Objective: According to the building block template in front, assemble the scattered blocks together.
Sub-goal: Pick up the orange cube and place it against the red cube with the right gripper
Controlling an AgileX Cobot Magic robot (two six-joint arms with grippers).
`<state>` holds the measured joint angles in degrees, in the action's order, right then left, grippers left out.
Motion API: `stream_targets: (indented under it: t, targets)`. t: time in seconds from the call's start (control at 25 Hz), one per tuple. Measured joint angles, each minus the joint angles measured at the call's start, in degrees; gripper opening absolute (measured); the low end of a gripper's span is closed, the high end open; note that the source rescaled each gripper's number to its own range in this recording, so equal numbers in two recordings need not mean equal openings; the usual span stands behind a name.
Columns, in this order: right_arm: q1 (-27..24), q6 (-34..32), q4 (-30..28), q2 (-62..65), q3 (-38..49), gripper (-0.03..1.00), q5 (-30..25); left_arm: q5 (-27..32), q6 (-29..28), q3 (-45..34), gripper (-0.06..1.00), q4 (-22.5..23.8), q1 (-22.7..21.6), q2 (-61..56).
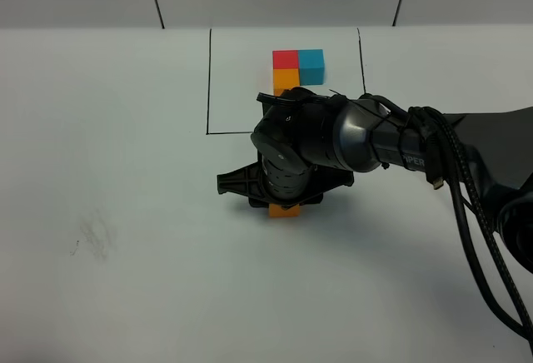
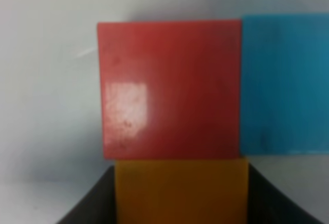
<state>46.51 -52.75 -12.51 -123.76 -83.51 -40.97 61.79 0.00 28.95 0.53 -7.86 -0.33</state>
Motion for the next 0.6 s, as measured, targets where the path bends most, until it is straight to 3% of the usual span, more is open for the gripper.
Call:
stream_targets:
  t: [0.16, 0.44, 0.6]
  targets:
    - [0.0, 0.0, 0.81, 0.0, 0.0, 0.29, 0.04, 0.0, 0.0, 0.0, 0.77, 0.0, 0.0, 0.0]
    - [0.0, 3.74, 0.6, 3.43, 0.0, 0.91, -6.77, 0.0, 0.0, 0.0, 0.77, 0.0, 0.0, 0.0]
    - [0.0, 5.88, -2.77, 11.13, 0.0, 0.99, -13.8, 0.0, 0.0, 0.0, 0.77, 0.0, 0.0, 0.0]
